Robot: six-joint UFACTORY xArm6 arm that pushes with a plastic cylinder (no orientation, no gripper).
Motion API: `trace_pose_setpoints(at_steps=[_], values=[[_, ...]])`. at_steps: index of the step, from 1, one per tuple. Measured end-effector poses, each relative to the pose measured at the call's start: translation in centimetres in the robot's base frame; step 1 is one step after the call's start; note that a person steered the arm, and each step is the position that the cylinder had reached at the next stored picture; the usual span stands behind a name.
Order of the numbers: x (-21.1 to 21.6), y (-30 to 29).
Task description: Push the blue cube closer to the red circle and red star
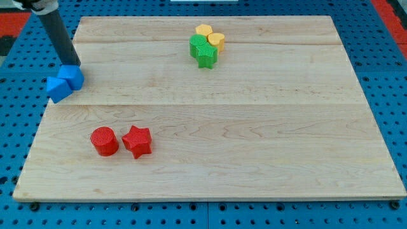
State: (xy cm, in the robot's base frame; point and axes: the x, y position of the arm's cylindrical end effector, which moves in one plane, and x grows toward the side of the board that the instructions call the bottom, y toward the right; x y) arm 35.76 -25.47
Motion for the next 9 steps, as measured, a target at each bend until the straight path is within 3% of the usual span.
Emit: trace_pose_setpoints(at_steps=[1,3,6,9], values=[[1.4,0.2],[2.1,-5.0],[3.9,4.7],[4.5,0.4]])
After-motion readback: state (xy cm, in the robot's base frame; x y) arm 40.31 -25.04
